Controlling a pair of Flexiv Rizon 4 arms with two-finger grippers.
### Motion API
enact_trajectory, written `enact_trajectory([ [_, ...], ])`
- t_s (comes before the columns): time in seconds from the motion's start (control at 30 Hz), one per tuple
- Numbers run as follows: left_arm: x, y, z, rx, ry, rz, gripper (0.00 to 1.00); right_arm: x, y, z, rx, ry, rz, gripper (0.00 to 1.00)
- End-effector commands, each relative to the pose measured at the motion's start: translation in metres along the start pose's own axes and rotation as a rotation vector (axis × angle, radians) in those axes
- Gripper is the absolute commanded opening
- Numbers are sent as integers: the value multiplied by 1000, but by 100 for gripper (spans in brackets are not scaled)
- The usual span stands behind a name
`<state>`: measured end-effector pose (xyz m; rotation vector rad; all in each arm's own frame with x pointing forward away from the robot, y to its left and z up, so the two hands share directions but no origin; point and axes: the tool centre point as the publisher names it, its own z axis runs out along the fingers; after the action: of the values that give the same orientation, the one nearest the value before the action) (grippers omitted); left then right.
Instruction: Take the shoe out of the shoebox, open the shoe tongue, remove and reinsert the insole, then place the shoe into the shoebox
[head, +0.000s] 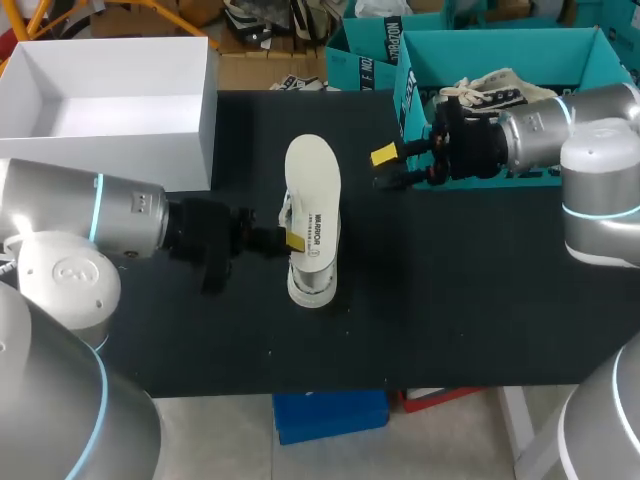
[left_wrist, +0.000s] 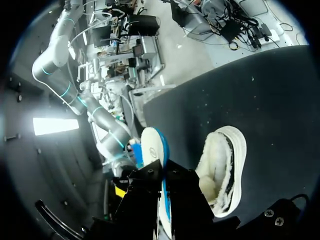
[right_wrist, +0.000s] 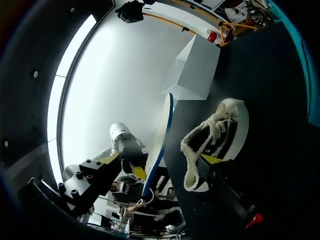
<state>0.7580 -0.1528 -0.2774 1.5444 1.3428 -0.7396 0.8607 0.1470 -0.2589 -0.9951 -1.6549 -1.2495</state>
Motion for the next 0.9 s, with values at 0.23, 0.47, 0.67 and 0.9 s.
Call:
enact_trajectory([
  [0.23,0,-2,0,-6,0,3,0,17,-9,13,91,-48,78,100],
  [0.47,0,-2,0,-6,0,3,0,40,-22,20,90,-34,177,100],
  [0.67,0,-2,0,-6,0,3,0,40,-22,20,90,-34,177,100],
  [0.9,0,-2,0,-6,0,3,0,40,-22,20,90,-34,177,100],
])
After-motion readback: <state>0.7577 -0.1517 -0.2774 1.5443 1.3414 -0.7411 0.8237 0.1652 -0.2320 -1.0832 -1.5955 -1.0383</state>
